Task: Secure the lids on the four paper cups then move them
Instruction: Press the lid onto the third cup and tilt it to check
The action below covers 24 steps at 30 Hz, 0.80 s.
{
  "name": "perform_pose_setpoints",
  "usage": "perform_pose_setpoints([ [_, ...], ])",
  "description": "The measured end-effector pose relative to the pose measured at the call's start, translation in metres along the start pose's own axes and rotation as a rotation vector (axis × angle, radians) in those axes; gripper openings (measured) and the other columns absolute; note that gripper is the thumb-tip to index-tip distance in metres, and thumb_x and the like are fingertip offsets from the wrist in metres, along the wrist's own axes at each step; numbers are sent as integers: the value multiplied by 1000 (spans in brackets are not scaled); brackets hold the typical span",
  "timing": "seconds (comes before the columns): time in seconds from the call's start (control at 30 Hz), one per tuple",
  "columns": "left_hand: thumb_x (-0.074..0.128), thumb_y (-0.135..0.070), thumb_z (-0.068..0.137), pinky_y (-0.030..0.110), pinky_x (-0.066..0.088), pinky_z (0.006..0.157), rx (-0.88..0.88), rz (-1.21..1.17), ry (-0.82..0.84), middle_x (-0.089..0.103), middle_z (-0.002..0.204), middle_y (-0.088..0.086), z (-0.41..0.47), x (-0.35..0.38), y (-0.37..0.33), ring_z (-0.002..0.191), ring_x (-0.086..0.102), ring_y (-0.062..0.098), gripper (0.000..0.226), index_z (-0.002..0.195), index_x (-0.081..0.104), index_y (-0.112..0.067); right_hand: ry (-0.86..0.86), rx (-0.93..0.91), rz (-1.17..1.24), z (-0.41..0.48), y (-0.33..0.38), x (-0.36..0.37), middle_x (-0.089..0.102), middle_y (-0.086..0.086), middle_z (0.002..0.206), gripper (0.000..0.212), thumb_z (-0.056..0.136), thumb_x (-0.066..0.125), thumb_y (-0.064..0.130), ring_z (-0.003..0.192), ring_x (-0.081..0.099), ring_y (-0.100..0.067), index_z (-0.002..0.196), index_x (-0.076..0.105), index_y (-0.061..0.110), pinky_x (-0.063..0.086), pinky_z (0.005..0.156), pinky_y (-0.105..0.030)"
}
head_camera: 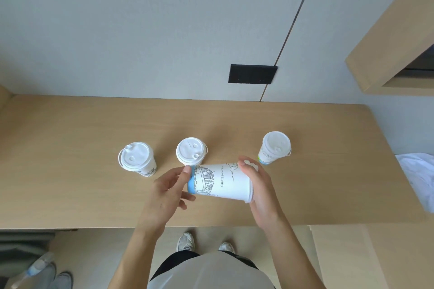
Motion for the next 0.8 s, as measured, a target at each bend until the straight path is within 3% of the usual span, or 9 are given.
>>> perform_pose_setpoints([
  [0.1, 65, -32, 98, 37, 54, 67, 19, -41, 57, 79, 104, 7, -2, -11, -4, 72, 71, 24, 24, 115, 75, -19, 10, -7, 10, 0, 1, 7, 75, 6, 108, 68, 57, 80, 54, 110, 70, -22, 119, 71, 28, 53, 101, -50],
  [0.23, 73, -44, 91, 36, 58, 70, 13, -50, 39, 78, 108, 2, -1, -21, -7, 81, 74, 24, 34, 117, 75, -23, 56, -21, 47, -2, 3, 14, 75, 8, 98, 72, 57, 80, 52, 100, 71, -16, 123, 69, 26, 52, 90, -40],
  [0.33, 77, -44, 88, 34, 57, 67, 29, -52, 45, 78, 106, 5, 1, -24, -8, 76, 72, 22, 34, 115, 76, -22, 46, -31, 34, -2, 3, 21, 75, 8, 103, 68, 58, 80, 53, 108, 70, -18, 121, 70, 31, 52, 97, -43],
  [0.4, 79, -41, 81, 32, 59, 70, 58, -65, 68, 77, 113, -1, 0, -29, -8, 85, 73, 21, 39, 117, 76, -26, 38, -35, 32, -2, 2, 22, 75, 8, 109, 66, 60, 80, 54, 119, 68, -21, 122, 70, 34, 49, 107, -47],
  [0.47, 77, -45, 78, 33, 58, 69, 52, -69, 57, 76, 113, -4, -1, -32, -9, 89, 75, 23, 43, 118, 75, -30, 52, -45, 34, -1, 4, 24, 76, 10, 109, 67, 60, 80, 53, 118, 68, -19, 123, 70, 34, 49, 106, -45],
  [0.6, 77, -44, 88, 35, 53, 63, 18, -82, 27, 78, 107, 5, 1, -32, -12, 72, 74, 30, 33, 113, 75, -23, 73, -51, 21, 0, 4, 31, 75, 9, 112, 63, 62, 80, 52, 119, 68, -18, 122, 71, 35, 47, 111, -48],
  [0.73, 78, -36, 82, 38, 58, 74, 62, -90, 53, 78, 115, -5, 0, -37, -15, 91, 76, 28, 38, 118, 75, -25, 81, -69, 3, 2, 6, 33, 74, 6, 116, 60, 67, 79, 51, 126, 66, -27, 124, 70, 35, 43, 114, -58],
  [0.8, 78, -36, 90, 37, 57, 71, 36, -87, 15, 79, 109, -1, 1, -36, -17, 86, 76, 28, 29, 117, 75, -24, 97, -78, -5, 2, 8, 35, 74, 5, 117, 59, 68, 78, 51, 125, 67, -27, 125, 69, 35, 43, 113, -59],
])
Point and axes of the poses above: each hand's wrist, its own z-axis towards the middle knuckle, its own x-axis out of the palm, y = z × x, the point moved 1 cm from there along z, towards the middle knuckle
